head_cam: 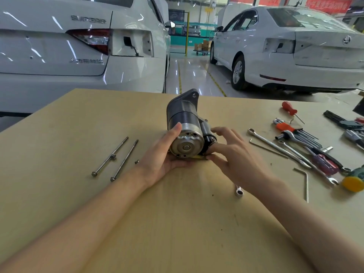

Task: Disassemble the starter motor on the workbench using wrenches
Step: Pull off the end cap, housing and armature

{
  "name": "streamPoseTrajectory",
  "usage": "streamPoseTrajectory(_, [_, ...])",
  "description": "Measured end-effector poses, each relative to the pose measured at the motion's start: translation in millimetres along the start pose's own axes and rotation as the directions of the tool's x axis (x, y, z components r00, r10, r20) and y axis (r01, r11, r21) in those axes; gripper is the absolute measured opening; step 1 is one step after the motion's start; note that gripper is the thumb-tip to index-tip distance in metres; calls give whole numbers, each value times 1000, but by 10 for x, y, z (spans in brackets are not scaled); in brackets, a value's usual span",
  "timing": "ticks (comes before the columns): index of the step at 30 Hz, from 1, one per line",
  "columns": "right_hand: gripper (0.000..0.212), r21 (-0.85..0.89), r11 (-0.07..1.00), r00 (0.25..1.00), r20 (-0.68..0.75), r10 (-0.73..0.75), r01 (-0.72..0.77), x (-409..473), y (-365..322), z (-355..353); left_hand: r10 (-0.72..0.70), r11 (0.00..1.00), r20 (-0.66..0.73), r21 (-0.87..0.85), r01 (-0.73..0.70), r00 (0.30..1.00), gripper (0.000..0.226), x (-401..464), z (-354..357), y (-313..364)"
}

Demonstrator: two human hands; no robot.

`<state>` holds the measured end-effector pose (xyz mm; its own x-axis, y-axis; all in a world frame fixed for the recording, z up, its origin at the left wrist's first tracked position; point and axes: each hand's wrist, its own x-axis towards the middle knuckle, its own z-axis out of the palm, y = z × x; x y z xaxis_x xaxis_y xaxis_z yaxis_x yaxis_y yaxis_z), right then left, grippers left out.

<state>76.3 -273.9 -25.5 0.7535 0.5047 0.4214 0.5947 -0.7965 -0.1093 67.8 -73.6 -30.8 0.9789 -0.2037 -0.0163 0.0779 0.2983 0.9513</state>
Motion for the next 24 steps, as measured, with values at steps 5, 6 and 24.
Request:
streamPoseTrajectory(5, [13,-230,973,999,53,9,4,53,-107,-14,37,997,-96,70,-30,995,58,1,112,-5])
streamPoseTrajectory(6, [11,-295,955,999,49,13,2,48,-141,-18,51,996,-138,81,-40,989,59,13,143,-12])
streamPoseTrajectory(24, [31,485,861,988,79,134,-155,-74,-144,-282,22,980,-267,196,32,964,67,77,294,194])
